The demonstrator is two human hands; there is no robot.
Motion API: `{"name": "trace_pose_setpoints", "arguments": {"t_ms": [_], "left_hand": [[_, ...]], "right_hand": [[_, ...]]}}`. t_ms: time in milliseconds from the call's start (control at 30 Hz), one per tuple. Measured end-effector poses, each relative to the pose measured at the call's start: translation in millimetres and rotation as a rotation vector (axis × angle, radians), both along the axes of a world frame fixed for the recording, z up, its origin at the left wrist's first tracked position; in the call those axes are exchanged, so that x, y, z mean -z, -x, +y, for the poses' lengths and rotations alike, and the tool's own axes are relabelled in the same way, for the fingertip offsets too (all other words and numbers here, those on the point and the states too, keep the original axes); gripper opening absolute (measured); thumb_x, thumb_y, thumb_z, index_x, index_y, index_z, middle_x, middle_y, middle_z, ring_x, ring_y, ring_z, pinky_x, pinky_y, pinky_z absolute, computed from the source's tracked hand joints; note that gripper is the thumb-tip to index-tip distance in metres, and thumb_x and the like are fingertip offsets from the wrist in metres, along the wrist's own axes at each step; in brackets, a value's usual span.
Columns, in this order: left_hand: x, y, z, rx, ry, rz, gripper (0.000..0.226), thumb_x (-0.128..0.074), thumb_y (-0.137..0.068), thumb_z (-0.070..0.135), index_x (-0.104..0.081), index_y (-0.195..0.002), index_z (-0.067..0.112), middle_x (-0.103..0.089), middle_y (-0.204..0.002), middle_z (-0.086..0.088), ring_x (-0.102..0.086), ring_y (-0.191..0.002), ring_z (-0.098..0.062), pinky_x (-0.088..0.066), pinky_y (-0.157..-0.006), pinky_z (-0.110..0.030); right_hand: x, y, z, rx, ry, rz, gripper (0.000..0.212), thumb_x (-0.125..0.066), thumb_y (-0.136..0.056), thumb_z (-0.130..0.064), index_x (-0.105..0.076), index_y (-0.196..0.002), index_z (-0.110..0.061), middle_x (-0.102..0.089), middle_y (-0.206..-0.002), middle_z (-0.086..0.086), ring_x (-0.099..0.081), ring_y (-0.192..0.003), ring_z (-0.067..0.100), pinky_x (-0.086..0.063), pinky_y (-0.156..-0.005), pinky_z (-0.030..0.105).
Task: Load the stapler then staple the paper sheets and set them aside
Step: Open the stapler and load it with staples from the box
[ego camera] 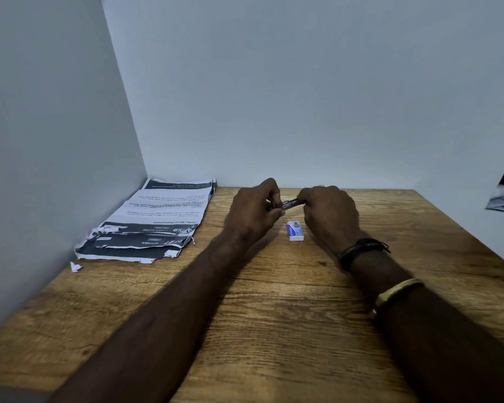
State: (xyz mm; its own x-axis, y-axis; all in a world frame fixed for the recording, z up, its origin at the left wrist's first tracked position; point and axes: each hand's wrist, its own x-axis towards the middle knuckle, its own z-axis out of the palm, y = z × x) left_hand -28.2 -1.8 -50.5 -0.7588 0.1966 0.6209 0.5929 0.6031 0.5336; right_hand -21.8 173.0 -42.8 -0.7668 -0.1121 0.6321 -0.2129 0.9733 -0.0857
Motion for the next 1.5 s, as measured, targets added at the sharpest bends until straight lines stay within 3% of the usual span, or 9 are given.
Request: {"name": "trace_pose_setpoints", "arguments": {"t_ms": [300,600,1067,1233,1500], "left_hand": [[-1,-1,2,0.004,-0.038,-0.002,0.039,-0.084,-0.077,0.011,-0.051,-0.080,0.031,-0.075,-0.083,0.005,-0.075,-0.079,-0.010,-0.062,-0.074,-0.042],[-1,1,3,-0.005,-0.016,0.001,0.035,-0.084,-0.077,0.012,-0.053,-0.082,0.029,-0.075,-0.083,0.006,-0.074,-0.079,-0.008,-0.062,-0.073,-0.040],[-1,2,1,0.014,0.046,0.051,0.025,-0.081,-0.079,0.012,-0.058,-0.086,0.019,-0.074,-0.084,0.004,-0.074,-0.081,-0.015,-0.061,-0.074,-0.040],[-1,3,0,0.004,0.069,0.047,0.026,-0.080,-0.079,0.012,-0.057,-0.084,0.023,-0.074,-0.084,0.007,-0.074,-0.082,-0.013,-0.061,-0.076,-0.041],[0,2,2,0.025,0.079,0.044,0.021,-0.080,-0.080,0.011,-0.061,-0.086,0.017,-0.076,-0.084,0.004,-0.074,-0.083,-0.016,-0.060,-0.078,-0.041]], "right_hand": [[-3,-2,-4,0.035,-0.034,0.005,0.018,-0.054,-0.092,-0.008,-0.071,-0.098,-0.014,-0.070,-0.085,0.009,-0.063,-0.080,0.033,-0.031,-0.061,0.031],[-4,-7,-9,-0.026,0.111,-0.014,0.024,-0.058,-0.087,-0.011,-0.076,-0.098,-0.021,-0.074,-0.094,0.003,-0.066,-0.086,0.030,-0.051,-0.068,0.037],[-1,-13,-15,-0.061,0.169,-0.030,0.035,-0.053,-0.087,-0.007,-0.077,-0.102,-0.028,-0.076,-0.106,-0.002,-0.068,-0.096,0.025,-0.056,-0.077,0.041],[-1,-9,-11,-0.063,0.276,0.007,0.034,-0.056,-0.084,-0.008,-0.073,-0.104,-0.029,-0.073,-0.102,-0.003,-0.066,-0.095,0.026,-0.053,-0.073,0.037],[-2,-7,-11,-0.009,0.147,-0.067,0.031,-0.057,-0.084,-0.009,-0.077,-0.099,-0.026,-0.071,-0.106,0.000,-0.067,-0.094,0.030,-0.045,-0.067,0.033]]}}
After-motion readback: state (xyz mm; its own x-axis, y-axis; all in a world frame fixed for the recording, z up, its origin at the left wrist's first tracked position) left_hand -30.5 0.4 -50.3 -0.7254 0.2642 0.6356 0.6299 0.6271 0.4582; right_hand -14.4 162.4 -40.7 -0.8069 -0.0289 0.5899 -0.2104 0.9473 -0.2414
